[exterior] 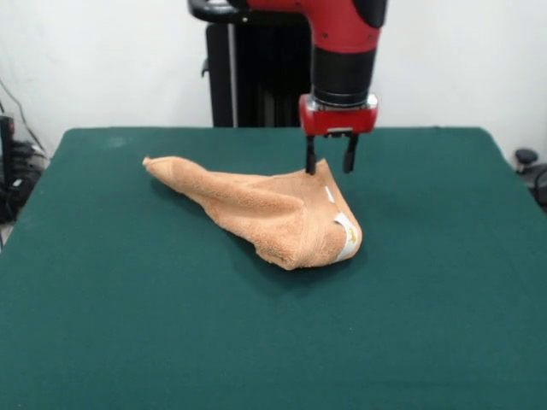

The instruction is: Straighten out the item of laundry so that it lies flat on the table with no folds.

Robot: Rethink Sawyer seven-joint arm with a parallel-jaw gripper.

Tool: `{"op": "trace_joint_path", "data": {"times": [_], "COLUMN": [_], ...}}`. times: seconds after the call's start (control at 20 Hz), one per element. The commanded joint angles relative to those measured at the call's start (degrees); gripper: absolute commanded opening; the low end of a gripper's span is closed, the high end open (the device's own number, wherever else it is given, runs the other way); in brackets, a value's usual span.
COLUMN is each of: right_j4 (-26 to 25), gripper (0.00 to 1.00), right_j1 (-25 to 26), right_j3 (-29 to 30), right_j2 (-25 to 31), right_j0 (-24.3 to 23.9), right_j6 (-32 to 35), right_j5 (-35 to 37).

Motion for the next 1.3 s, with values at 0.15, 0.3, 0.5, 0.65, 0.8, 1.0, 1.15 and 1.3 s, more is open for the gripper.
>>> {"op": "trace_joint_path", "data": {"times": [0.15, 0.3, 0.5, 0.65, 0.8, 1.0, 1.15, 1.3], "right_j4": [0.5, 0.0, -0.4, -1.0, -1.5, -1.9, -1.9, -2.2], "gripper": [1.0, 1.0, 1.0, 1.0, 1.0, 1.0, 1.0, 1.0], "right_j1": [-3.8, -3.7, -4.3, -3.7, -2.5, -1.1, 1.8, 4.0], "right_j3": [-0.5, -0.5, -0.4, -0.6, -1.5, -2.4, -3.9, -5.3], "right_j2": [2.0, 2.3, 2.9, 3.4, 3.9, 3.6, 3.5, 3.7], "right_j0": [2.3, 1.7, 0.6, -0.3, -1.2, -1.2, -0.8, -0.9], "right_j6": [9.8, 9.2, 8.3, 7.7, 7.0, 6.9, 7.0, 6.9], "right_j5": [-0.7, -0.6, 0.0, -0.2, -0.8, -1.5, -2.8, -3.9]}}
